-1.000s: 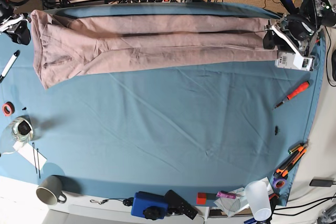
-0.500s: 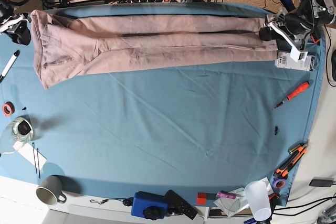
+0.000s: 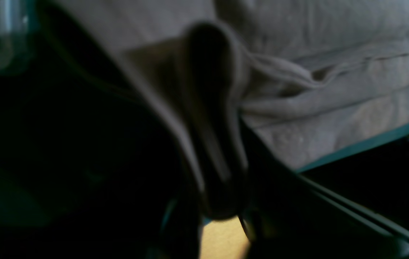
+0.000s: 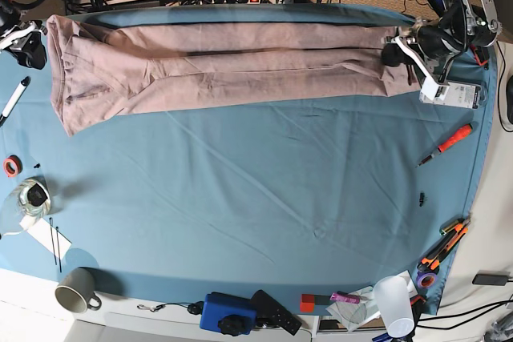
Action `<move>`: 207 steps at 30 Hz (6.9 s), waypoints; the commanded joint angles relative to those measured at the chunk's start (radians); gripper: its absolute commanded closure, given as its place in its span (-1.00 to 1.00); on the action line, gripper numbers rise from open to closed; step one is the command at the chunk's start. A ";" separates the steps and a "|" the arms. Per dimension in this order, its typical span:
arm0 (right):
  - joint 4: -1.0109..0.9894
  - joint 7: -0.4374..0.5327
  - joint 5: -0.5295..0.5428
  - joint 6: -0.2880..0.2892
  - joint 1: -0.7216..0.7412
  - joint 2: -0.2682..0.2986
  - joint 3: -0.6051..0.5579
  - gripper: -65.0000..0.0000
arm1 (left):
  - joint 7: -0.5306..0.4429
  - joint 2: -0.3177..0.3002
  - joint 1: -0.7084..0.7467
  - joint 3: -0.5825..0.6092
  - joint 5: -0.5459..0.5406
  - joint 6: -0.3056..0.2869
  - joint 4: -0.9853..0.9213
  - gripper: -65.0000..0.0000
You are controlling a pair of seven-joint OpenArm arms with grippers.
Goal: Fold the T-shirt properly
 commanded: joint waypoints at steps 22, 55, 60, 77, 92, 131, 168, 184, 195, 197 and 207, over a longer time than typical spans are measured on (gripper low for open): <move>0.014 0.024 0.018 0.001 -0.001 0.023 0.009 0.44 | 0.006 0.082 0.120 0.063 -0.159 -0.117 0.527 1.00; 0.014 0.029 0.018 0.001 0.000 0.023 0.009 0.44 | -0.111 0.313 -0.182 0.921 0.372 -0.067 0.221 0.64; 0.014 0.030 0.018 0.001 0.000 0.023 0.009 0.44 | -0.163 0.313 -0.183 0.921 0.371 -0.054 0.221 0.10; 0.014 0.084 0.057 0.001 0.000 0.067 0.009 0.44 | -0.098 0.307 -0.101 0.920 0.622 0.076 0.422 0.10; 0.013 0.093 -0.094 0.001 -0.002 0.179 0.008 0.25 | -0.144 0.193 -0.029 0.920 0.883 0.188 0.501 0.10; -0.779 0.010 0.273 0.001 0.230 0.314 -0.431 0.19 | -0.156 0.194 0.001 0.920 0.887 0.188 0.501 0.10; -0.767 0.218 -0.262 0.001 0.594 0.430 -0.449 1.00 | -0.158 0.193 0.017 0.920 1.065 0.275 0.501 0.10; -0.146 0.041 -0.188 0.001 0.352 0.190 -0.449 1.00 | -0.098 0.121 0.044 0.864 1.317 0.466 0.501 0.21; 0.069 0.050 -0.138 0.001 0.221 0.016 -0.452 1.00 | -0.104 0.121 0.070 0.598 1.192 0.475 0.501 0.21; 0.069 0.045 -0.113 0.001 0.221 0.000 -0.456 1.00 | -0.101 0.118 0.070 0.575 1.180 0.476 0.501 0.21; 0.069 0.037 -0.113 0.001 0.221 -0.004 -0.673 1.00 | -0.097 0.039 0.073 0.566 1.181 0.477 0.501 0.21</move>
